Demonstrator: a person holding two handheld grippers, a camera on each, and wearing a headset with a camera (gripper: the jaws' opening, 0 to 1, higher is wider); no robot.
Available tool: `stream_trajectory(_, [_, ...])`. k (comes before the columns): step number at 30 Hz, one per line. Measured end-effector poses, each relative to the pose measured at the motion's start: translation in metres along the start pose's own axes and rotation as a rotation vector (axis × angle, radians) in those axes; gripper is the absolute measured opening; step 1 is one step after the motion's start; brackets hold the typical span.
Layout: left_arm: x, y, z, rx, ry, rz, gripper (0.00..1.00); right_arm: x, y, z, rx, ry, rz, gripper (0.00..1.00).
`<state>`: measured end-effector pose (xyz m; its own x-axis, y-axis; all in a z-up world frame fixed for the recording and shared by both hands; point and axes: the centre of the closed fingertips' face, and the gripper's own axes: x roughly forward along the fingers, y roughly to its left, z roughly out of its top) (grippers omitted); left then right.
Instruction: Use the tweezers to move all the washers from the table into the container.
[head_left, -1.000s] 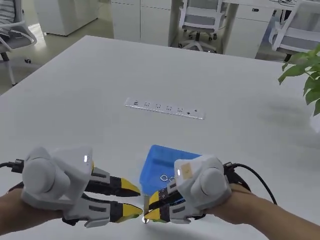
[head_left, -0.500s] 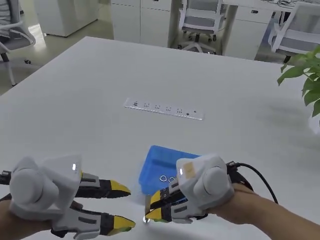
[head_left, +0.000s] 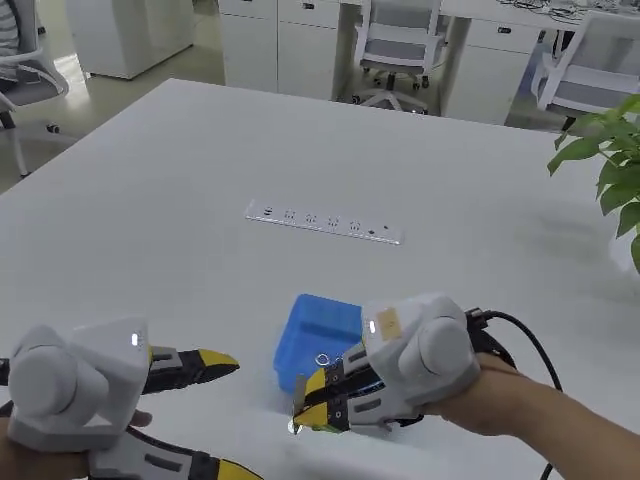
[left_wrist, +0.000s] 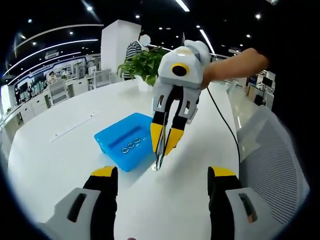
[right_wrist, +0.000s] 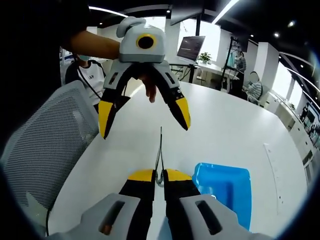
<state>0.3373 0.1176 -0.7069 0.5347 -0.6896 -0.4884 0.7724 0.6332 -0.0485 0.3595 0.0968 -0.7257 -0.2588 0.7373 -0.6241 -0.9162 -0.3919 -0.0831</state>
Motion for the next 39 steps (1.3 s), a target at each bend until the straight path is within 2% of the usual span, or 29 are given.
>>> stream_trajectory(14, [0.003, 0.003, 0.004, -0.032, -0.025, 0.020, 0.97, -0.027, -0.019, 0.010, 0.000, -0.030, -0.051, 0.08])
stream_trajectory(21, [0.004, 0.005, 0.006, -0.040, -0.035, 0.023, 0.99, -0.039, -0.033, 0.011, 0.004, -0.042, -0.085, 0.08])
stream_trajectory(28, [0.003, 0.007, 0.009, -0.049, -0.048, 0.026, 0.99, -0.045, -0.047, 0.006, 0.008, -0.043, -0.117, 0.08])
stream_trajectory(35, [0.003, 0.006, 0.020, -0.054, -0.081, 0.030, 0.99, -0.045, -0.056, -0.004, 0.018, -0.039, -0.133, 0.08])
stream_trajectory(39, [0.003, 0.007, 0.021, -0.054, -0.077, 0.032, 0.99, -0.043, -0.062, -0.010, 0.029, -0.036, -0.138, 0.08])
